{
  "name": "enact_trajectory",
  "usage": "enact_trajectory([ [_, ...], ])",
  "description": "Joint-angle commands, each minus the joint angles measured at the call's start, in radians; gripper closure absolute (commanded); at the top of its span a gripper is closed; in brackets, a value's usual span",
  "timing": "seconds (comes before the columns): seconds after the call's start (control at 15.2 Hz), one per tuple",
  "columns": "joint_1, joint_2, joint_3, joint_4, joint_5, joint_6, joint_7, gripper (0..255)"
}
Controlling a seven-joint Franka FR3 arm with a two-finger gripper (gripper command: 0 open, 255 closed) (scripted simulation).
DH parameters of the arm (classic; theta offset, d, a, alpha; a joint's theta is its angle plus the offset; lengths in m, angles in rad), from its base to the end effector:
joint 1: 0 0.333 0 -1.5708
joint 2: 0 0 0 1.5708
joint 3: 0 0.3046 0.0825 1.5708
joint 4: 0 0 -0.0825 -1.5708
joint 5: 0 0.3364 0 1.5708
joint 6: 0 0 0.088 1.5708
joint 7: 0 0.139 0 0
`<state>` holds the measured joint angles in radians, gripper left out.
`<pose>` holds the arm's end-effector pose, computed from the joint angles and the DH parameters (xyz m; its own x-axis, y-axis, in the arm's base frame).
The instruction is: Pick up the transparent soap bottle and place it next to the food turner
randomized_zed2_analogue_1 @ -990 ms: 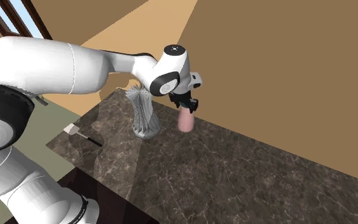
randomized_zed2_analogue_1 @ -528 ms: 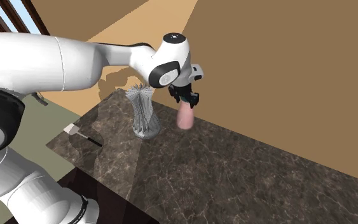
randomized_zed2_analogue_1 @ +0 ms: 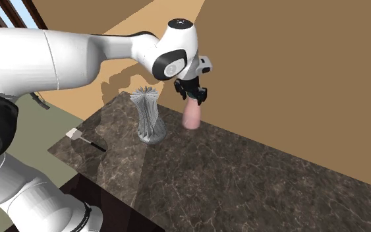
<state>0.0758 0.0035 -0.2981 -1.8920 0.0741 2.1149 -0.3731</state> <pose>0.5327 -0.1147 0.4919 0.9668 0.1178 0.2268 0.1176 -0.9930 0.0145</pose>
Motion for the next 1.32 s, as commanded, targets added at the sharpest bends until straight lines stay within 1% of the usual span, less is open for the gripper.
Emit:
enact_trajectory([
  [0.0,0.0,-0.005,0.0,0.024,-0.003,-0.029,0.003,255],
  [0.66,0.0,-0.008,0.0,0.155,-0.008,-0.162,0.013,255],
  [1.25,-0.003,0.011,-0.003,0.298,-0.004,-0.288,0.016,255],
])
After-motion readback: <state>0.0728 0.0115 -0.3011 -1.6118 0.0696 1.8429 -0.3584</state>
